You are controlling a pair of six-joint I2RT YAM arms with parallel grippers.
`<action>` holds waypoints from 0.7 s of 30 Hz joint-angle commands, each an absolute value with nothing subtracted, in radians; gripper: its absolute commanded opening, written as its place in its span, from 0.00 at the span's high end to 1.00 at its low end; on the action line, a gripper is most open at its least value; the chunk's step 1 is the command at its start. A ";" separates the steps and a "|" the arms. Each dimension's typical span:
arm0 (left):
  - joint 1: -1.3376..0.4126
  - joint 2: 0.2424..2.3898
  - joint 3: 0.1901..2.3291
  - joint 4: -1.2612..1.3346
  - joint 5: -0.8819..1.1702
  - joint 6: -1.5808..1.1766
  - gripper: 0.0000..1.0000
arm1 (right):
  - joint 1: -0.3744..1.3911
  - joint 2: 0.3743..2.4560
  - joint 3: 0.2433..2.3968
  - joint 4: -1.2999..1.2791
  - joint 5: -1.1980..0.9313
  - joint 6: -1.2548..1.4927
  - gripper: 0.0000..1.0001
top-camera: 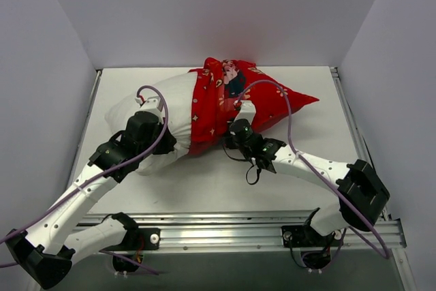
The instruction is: Remove the pillowcase from the pillow
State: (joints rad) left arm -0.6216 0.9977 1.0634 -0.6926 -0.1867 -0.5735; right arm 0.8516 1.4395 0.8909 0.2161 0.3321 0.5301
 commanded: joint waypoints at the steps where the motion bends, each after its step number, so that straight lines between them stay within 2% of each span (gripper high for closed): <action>1: -0.627 0.934 1.134 -0.632 -0.231 -0.586 0.98 | 0.732 1.421 0.868 0.227 0.433 0.558 1.00; 7: -0.588 0.922 1.192 -0.756 -0.350 -0.571 0.98 | 0.530 1.310 0.848 0.129 0.468 0.571 1.00; 11: -0.430 0.905 1.236 -0.790 -0.328 -0.546 0.98 | 0.323 1.145 0.848 0.022 0.414 0.607 1.00; 17: -0.204 0.936 1.370 -0.842 -0.233 -0.448 0.98 | 0.007 1.029 0.894 -0.098 0.310 0.623 1.00; 21: -0.105 0.974 1.454 -0.887 -0.255 -0.396 0.98 | 0.006 1.023 0.949 -0.149 0.350 0.635 1.00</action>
